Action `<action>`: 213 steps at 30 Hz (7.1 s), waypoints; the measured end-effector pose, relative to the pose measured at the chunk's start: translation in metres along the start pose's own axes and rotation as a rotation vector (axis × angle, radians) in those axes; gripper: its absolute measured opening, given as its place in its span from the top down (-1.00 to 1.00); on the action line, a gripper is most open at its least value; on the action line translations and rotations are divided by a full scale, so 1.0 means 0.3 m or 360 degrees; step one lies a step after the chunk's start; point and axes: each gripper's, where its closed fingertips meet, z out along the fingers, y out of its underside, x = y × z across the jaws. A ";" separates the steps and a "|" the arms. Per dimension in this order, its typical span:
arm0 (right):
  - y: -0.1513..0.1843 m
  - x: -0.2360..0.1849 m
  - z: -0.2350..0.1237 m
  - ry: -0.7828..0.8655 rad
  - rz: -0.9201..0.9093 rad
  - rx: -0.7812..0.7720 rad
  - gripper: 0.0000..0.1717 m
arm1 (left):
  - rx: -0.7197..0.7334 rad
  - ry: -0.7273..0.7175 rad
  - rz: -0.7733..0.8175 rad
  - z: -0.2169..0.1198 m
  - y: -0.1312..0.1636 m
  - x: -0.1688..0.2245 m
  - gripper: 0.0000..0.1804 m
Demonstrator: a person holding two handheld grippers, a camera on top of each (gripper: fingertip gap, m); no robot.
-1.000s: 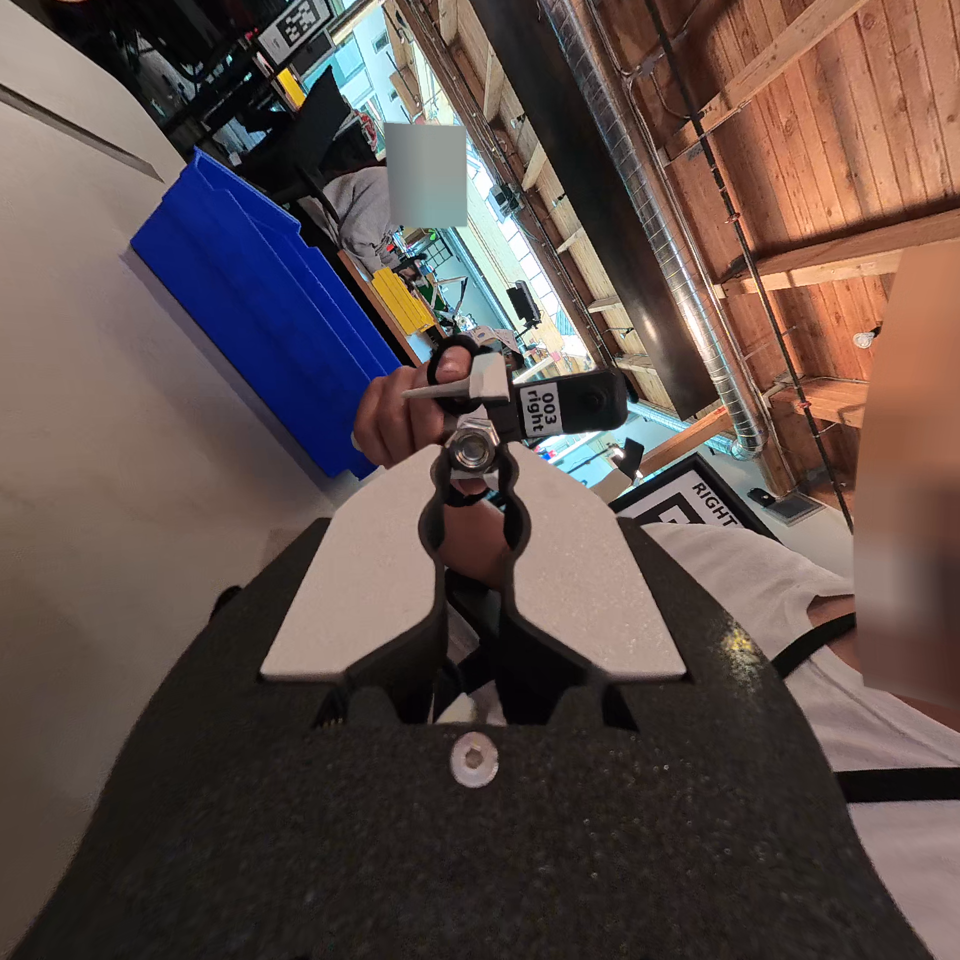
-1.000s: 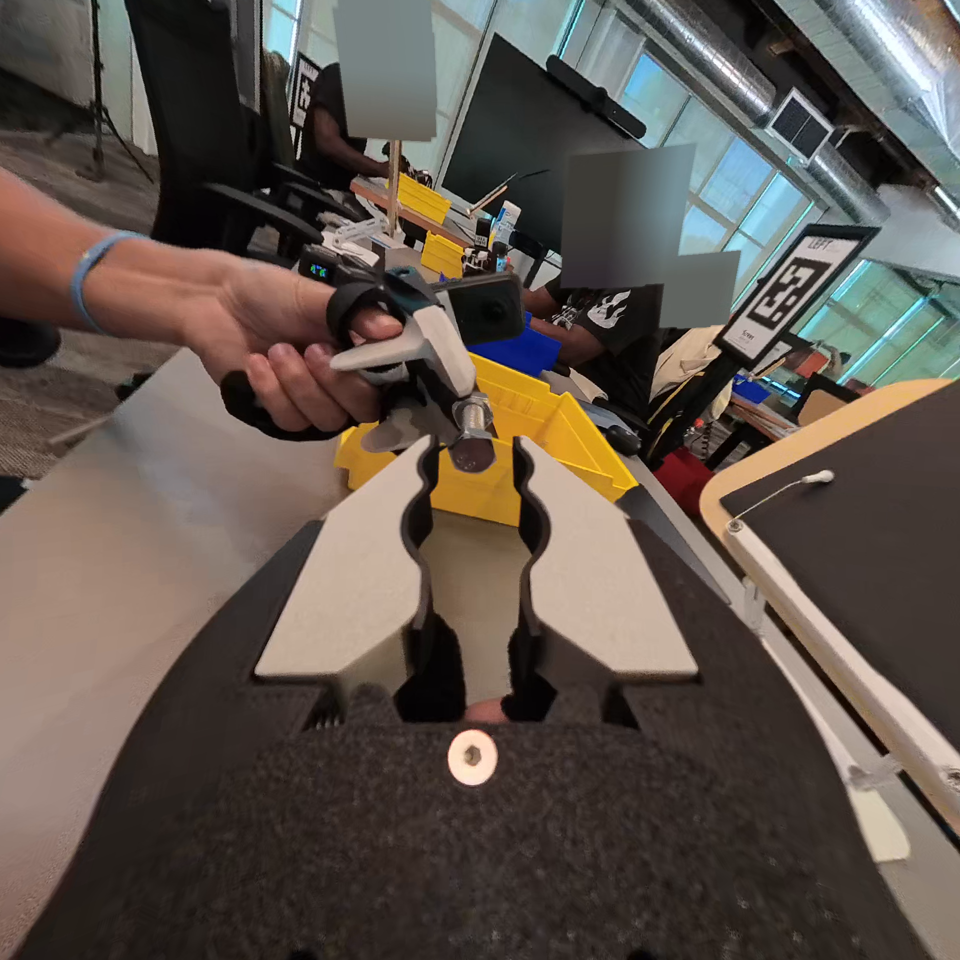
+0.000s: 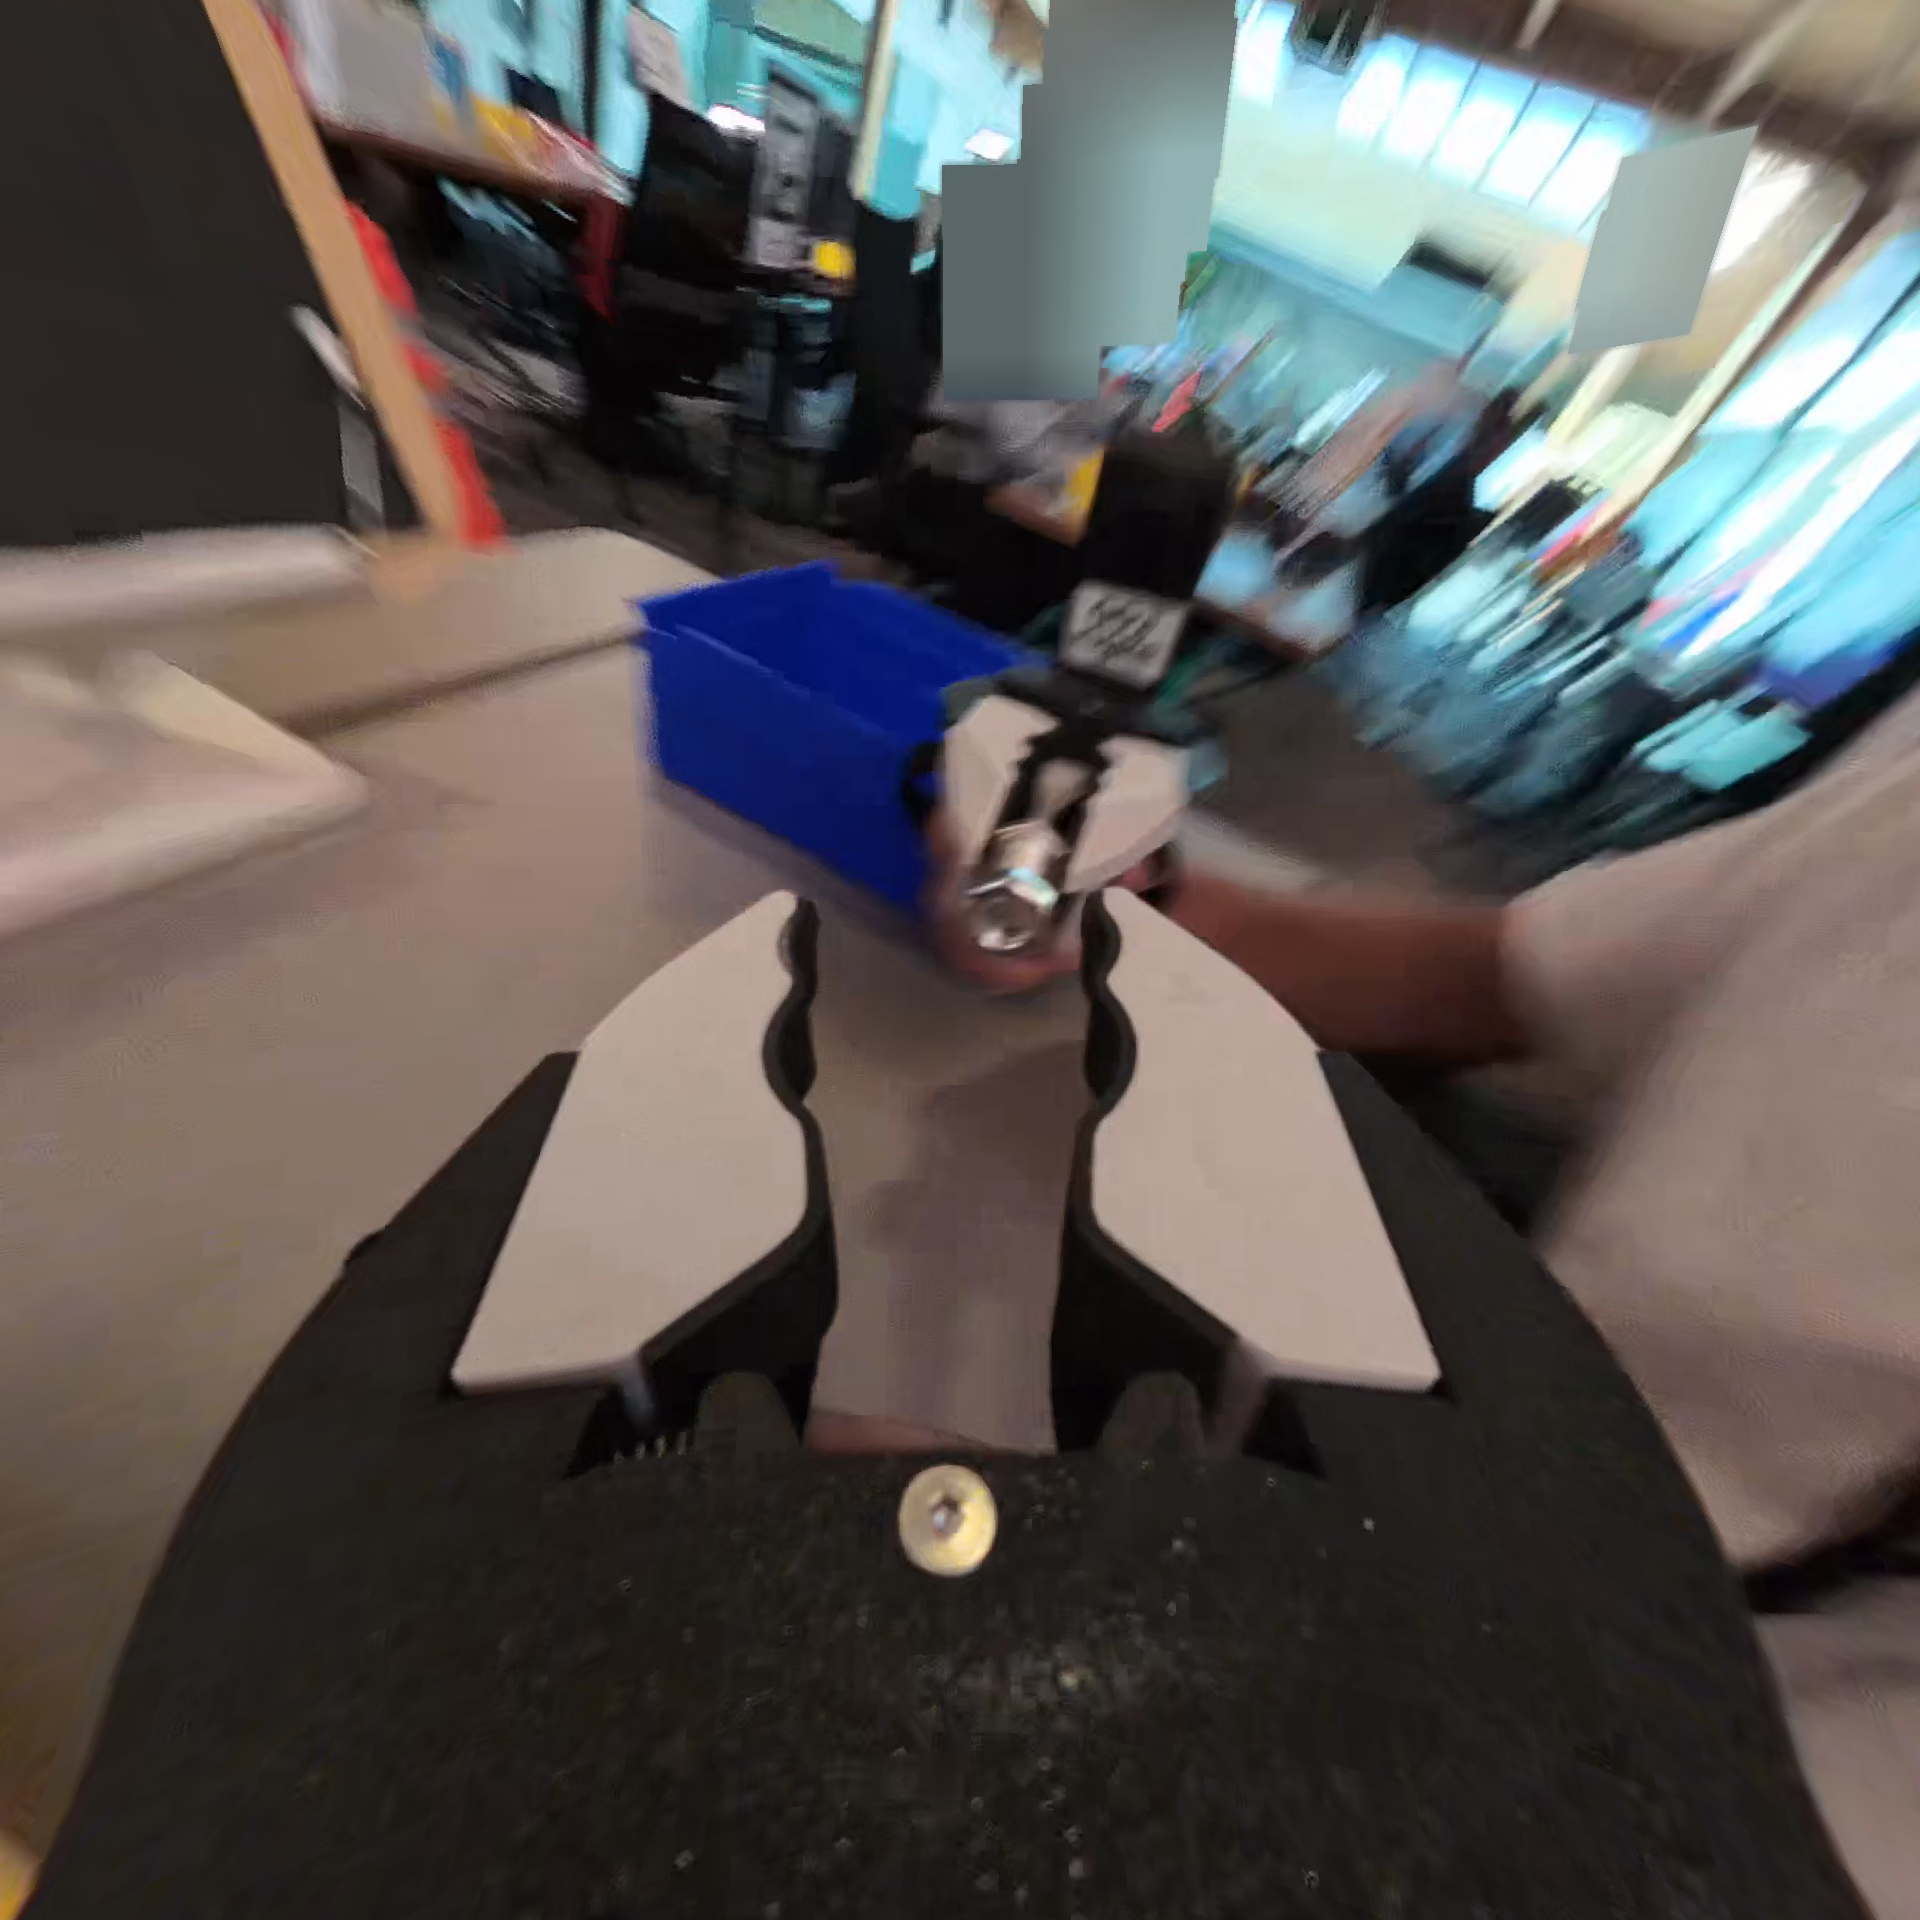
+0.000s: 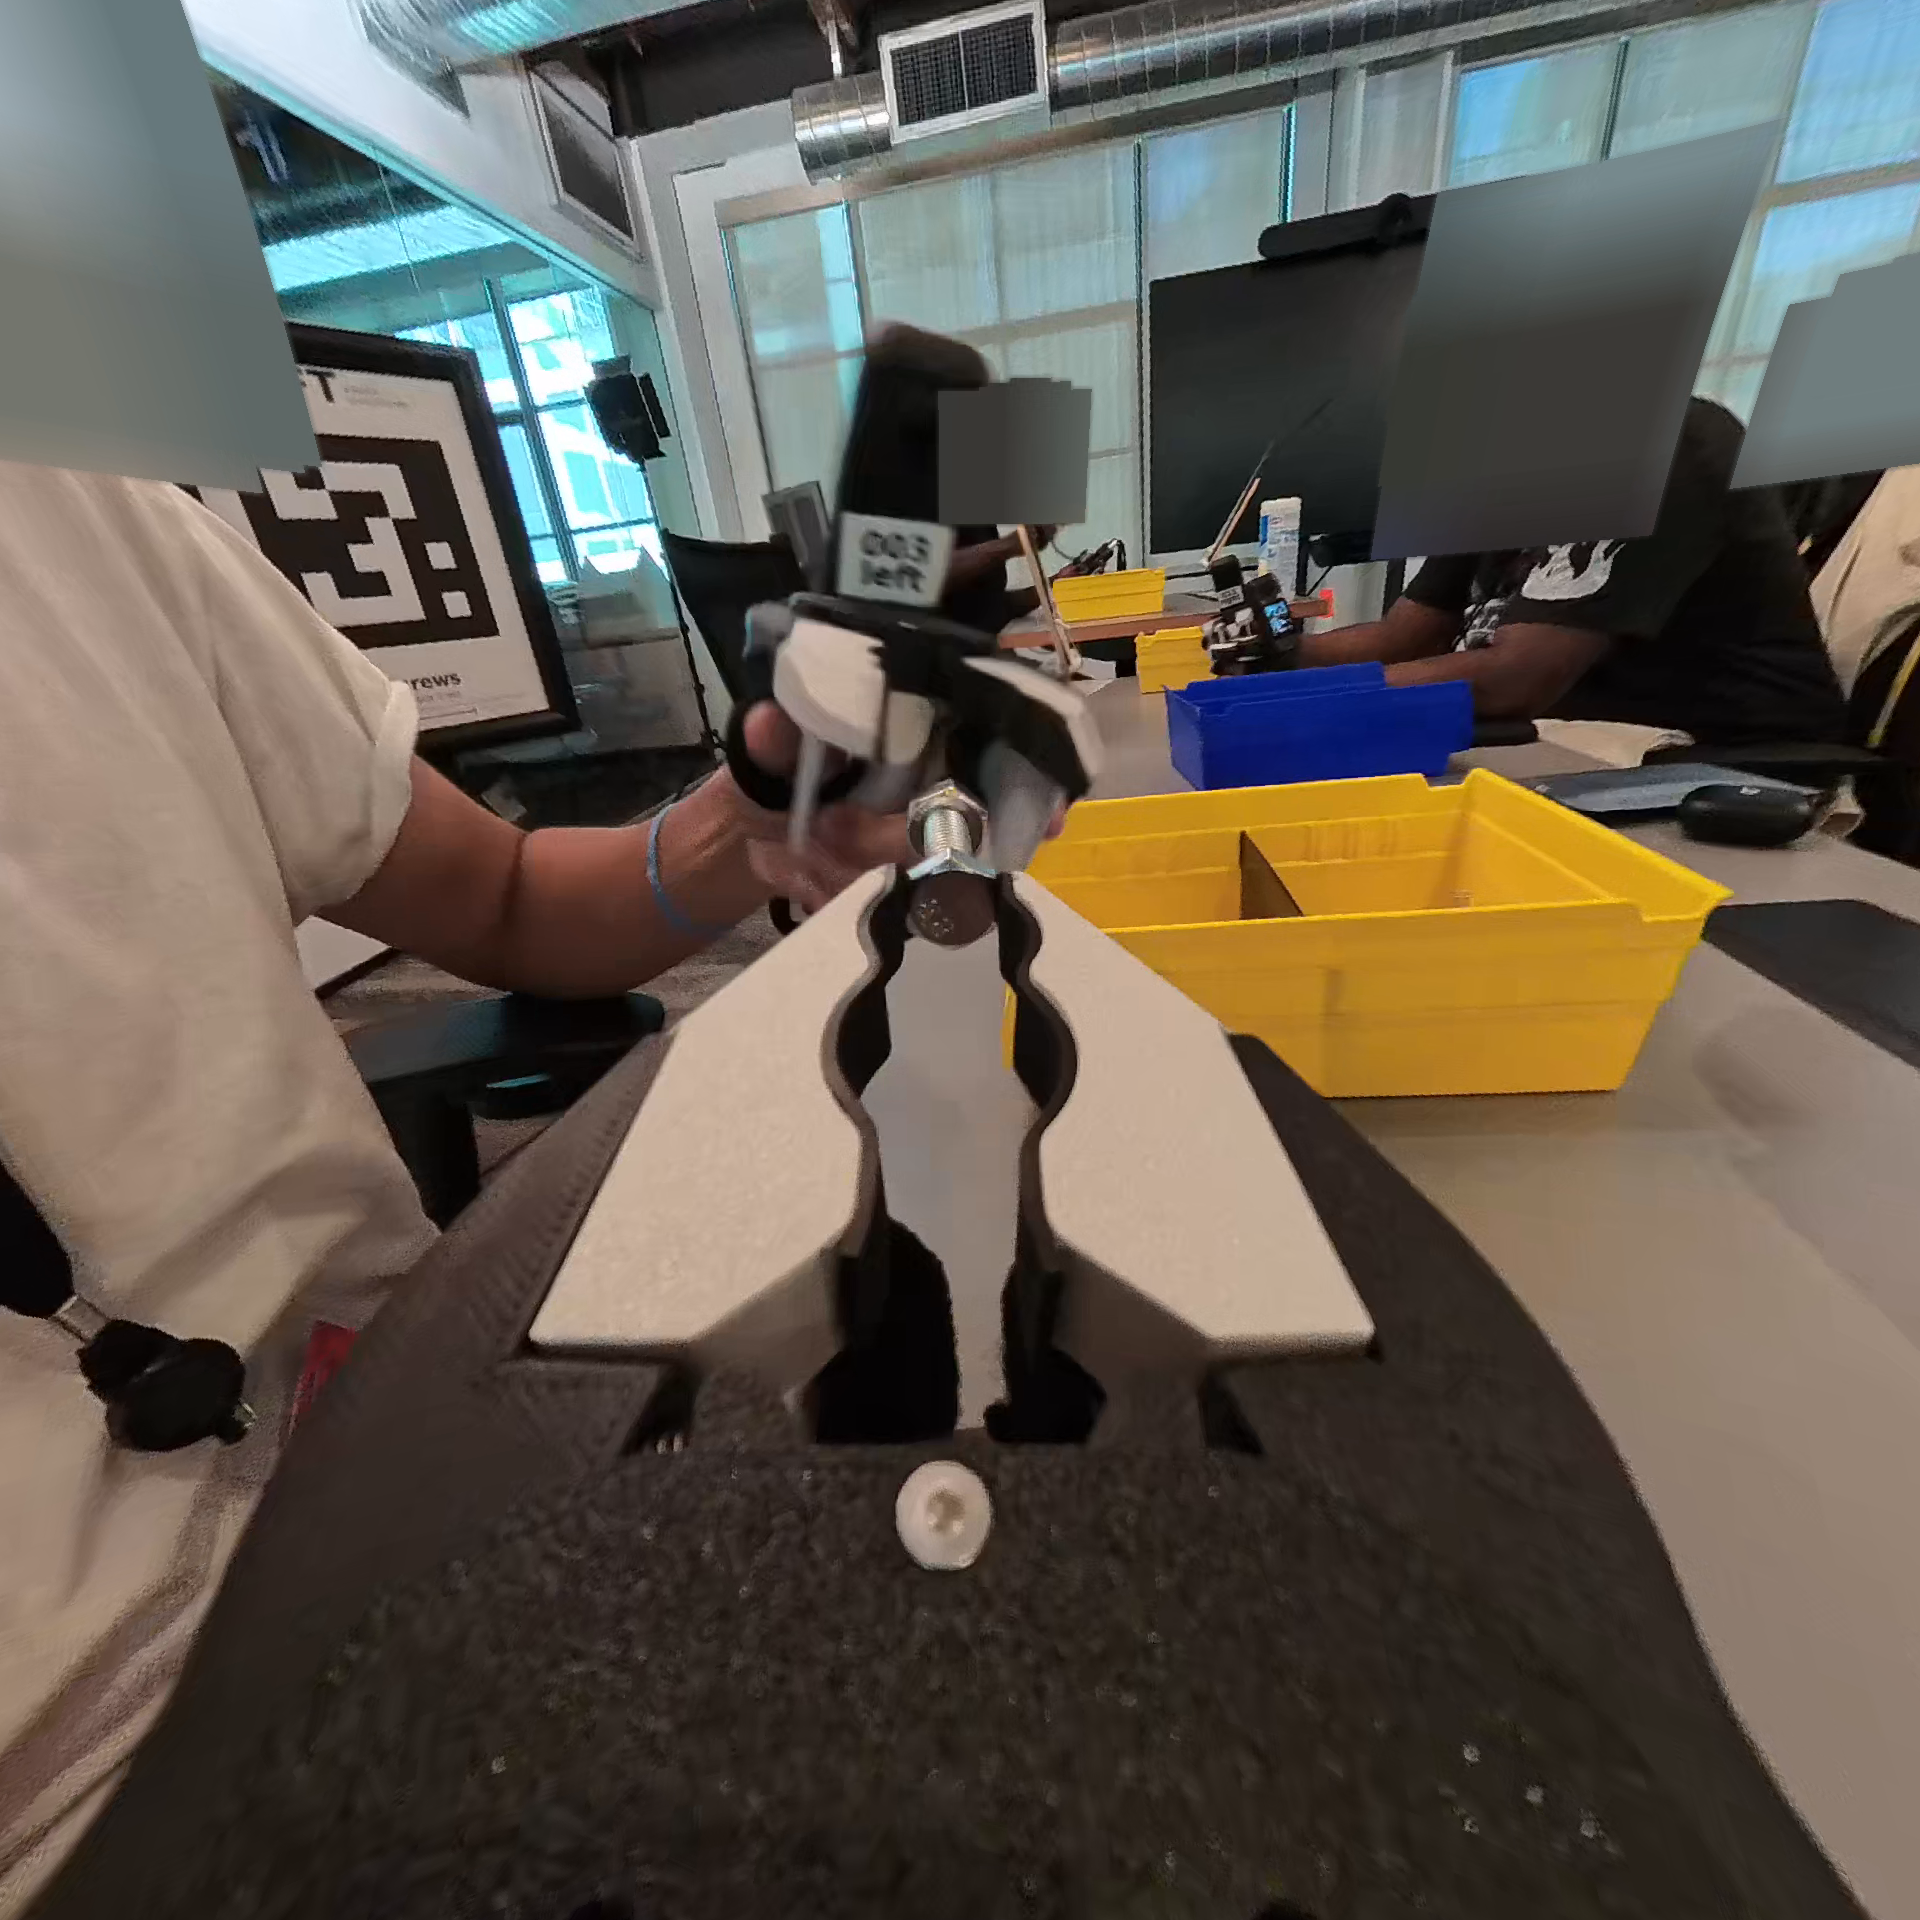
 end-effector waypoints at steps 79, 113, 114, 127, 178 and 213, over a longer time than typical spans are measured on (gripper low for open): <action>0.018 0.033 -0.002 -0.0059 0.0396 0.0061 0.80 | -0.0273 0.0169 -0.1385 0.056 0.023 0.039 0.44; 0.014 0.063 -0.021 -0.0108 0.0582 0.0153 0.81 | -0.0517 -0.0446 0.1344 0.052 0.046 0.013 0.45; 0.014 0.064 -0.022 -0.0110 0.0583 0.0154 0.81 | -0.0466 -0.0424 0.0994 0.047 0.033 0.007 0.46; 0.022 0.063 -0.018 -0.0113 0.0594 0.0141 0.80 | -0.0164 0.0337 -0.1677 0.092 0.064 -0.009 0.50; 0.045 0.084 -0.014 -0.0060 0.0555 0.0142 0.80 | -0.0229 0.0094 -0.1459 0.041 0.039 -0.074 0.49; 0.057 0.103 -0.010 -0.0065 0.0718 0.0189 0.80 | -0.0971 -0.0367 0.2281 0.070 0.067 -0.080 0.56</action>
